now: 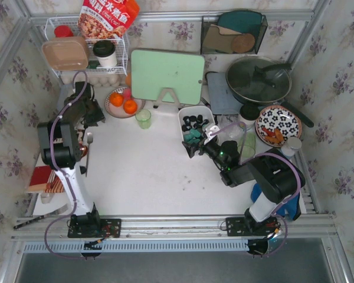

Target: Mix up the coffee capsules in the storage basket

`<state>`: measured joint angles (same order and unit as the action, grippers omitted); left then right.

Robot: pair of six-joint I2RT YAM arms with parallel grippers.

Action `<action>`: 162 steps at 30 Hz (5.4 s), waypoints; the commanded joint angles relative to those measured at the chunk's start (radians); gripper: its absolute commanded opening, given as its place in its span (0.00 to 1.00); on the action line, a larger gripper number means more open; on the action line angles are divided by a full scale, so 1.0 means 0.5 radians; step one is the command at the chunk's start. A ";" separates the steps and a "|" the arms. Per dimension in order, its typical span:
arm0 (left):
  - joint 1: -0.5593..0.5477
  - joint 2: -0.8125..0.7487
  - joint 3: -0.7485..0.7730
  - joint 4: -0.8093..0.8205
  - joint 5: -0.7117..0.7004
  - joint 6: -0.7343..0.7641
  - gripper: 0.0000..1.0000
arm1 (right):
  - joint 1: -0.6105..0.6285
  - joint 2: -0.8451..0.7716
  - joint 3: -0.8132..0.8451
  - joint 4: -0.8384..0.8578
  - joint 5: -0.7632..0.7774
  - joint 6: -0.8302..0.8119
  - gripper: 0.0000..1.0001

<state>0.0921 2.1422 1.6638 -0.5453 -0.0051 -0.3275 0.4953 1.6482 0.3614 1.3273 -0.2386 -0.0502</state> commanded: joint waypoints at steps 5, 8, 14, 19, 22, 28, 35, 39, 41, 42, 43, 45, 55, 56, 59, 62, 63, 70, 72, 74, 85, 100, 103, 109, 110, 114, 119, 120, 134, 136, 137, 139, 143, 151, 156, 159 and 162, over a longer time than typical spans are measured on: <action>-0.005 -0.456 -0.552 0.881 0.196 0.223 0.54 | 0.000 0.030 0.014 0.094 -0.047 0.042 1.00; -0.003 -0.552 -0.732 1.161 0.200 0.361 0.63 | 0.000 0.029 0.015 0.097 -0.050 0.036 1.00; -0.015 -0.508 -0.781 1.358 -0.175 0.553 0.67 | 0.002 0.045 0.019 0.097 -0.064 0.031 1.00; -0.016 -0.320 -0.596 1.276 -0.249 0.675 0.66 | -0.001 0.060 0.022 0.093 -0.061 0.013 1.00; -0.023 -0.196 -0.418 1.099 -0.234 0.653 0.66 | -0.001 0.073 0.028 0.094 -0.069 0.008 1.00; -0.027 -0.003 -0.294 1.109 -0.227 0.645 0.66 | -0.003 0.082 0.032 0.098 -0.116 0.010 1.00; -0.038 0.151 -0.021 0.806 -0.396 0.584 0.66 | -0.006 0.086 0.047 0.079 -0.156 -0.004 1.00; -0.021 0.260 0.167 0.606 -0.271 0.623 0.64 | -0.004 0.094 0.056 0.082 -0.206 0.006 1.00; -0.022 0.326 0.269 0.484 -0.203 0.655 0.60 | -0.004 0.088 0.053 0.082 -0.219 0.001 1.00; -0.023 0.349 0.319 0.426 -0.180 0.657 0.57 | -0.006 0.085 0.049 0.082 -0.220 -0.003 1.00; -0.023 0.361 0.335 0.405 -0.160 0.659 0.53 | -0.006 0.083 0.047 0.082 -0.214 -0.007 1.00; -0.021 0.374 0.341 0.369 -0.146 0.660 0.44 | -0.006 0.084 0.047 0.082 -0.210 -0.007 1.00; -0.019 0.195 0.089 0.430 -0.088 0.647 0.23 | -0.006 0.091 0.049 0.108 -0.207 0.023 1.00; -0.022 0.172 0.053 0.443 -0.091 0.639 0.22 | -0.006 0.088 0.045 0.109 -0.208 0.028 1.00; -0.024 0.038 -0.082 0.519 -0.066 0.583 0.18 | -0.006 0.080 0.039 0.120 -0.203 0.038 1.00; -0.033 -0.167 -0.253 0.628 -0.025 0.505 0.18 | -0.006 0.068 0.035 0.125 -0.200 0.045 1.00; -0.037 -0.228 -0.313 0.665 -0.019 0.481 0.17 | -0.005 0.062 0.033 0.123 -0.198 0.045 1.00; -0.108 -0.711 -0.755 0.786 -0.019 0.315 0.16 | -0.004 0.012 0.014 0.130 -0.119 0.064 1.00; -0.174 -0.888 -0.944 0.903 -0.005 0.303 0.15 | -0.006 -0.030 0.005 0.113 -0.083 0.043 1.00; -0.262 -1.065 -1.113 0.993 0.007 0.315 0.15 | -0.008 -0.083 -0.002 0.073 -0.031 0.011 1.00; -1.017 -1.741 -1.641 1.333 0.032 0.269 0.14 | -0.149 -0.085 0.025 0.194 -0.314 0.467 1.00; -1.674 -1.377 -1.539 1.704 0.092 0.112 0.13 | 0.277 0.249 -0.097 0.993 -0.173 -0.689 0.94; -1.732 -1.373 -1.526 1.701 0.087 0.101 0.13 | 0.345 0.245 -0.068 0.995 -0.022 -0.858 0.94; -1.775 -1.421 -1.558 1.664 0.057 0.091 0.12 | 0.402 0.168 -0.080 0.996 0.158 -0.906 0.92; -1.779 -1.428 -1.567 1.663 0.056 0.089 0.12 | 0.407 0.146 -0.088 0.996 0.174 -0.913 0.91; -1.794 -1.441 -1.586 1.651 0.047 0.081 0.12 | 0.426 0.063 -0.112 0.996 0.182 -0.942 0.90; -1.821 -1.424 -1.586 1.674 0.054 0.072 0.11 | 0.441 -0.002 -0.120 0.996 0.103 -0.946 0.88; -1.827 -1.419 -1.586 1.679 0.053 0.068 0.11 | 0.443 -0.007 -0.118 0.996 0.088 -0.946 0.87; -1.854 -1.421 -1.610 1.714 0.056 0.018 0.10 | 0.467 -0.008 -0.127 0.996 0.011 -0.946 0.50; -1.859 -1.420 -1.613 1.726 0.062 0.009 0.11 | 0.467 -0.005 -0.131 0.996 0.013 -0.948 0.45; -1.859 -1.416 -1.613 1.727 0.064 0.003 0.11 | 0.467 -0.007 -0.131 0.996 0.015 -0.951 0.42; -1.859 -1.410 -1.613 1.739 0.065 -0.014 0.13 | 0.467 -0.003 -0.137 0.994 0.021 -0.959 0.39; -1.859 -1.414 -1.603 1.739 0.067 -0.059 0.32 | 0.467 0.002 -0.147 0.993 0.067 -0.960 0.34; -1.859 -1.636 -1.623 1.575 -0.219 0.036 0.61 | 0.451 0.019 -0.198 0.993 0.258 -0.939 0.33; -1.856 -1.823 -1.656 1.447 -0.451 0.151 0.68 | 0.397 0.054 -0.217 0.990 0.353 -0.809 0.33; -1.855 -1.894 -1.665 1.357 -0.595 0.235 0.70 | 0.358 0.071 -0.213 0.990 0.513 -0.646 0.34; -1.853 -1.930 -1.644 1.206 -0.742 0.258 0.71 | 0.332 0.067 -0.217 0.958 0.719 -0.491 0.37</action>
<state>-0.8360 1.1950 0.8333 0.1493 -0.2485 -0.2485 0.6731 1.6814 0.2546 1.5143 -0.0257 -0.4171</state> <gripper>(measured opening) 0.709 0.522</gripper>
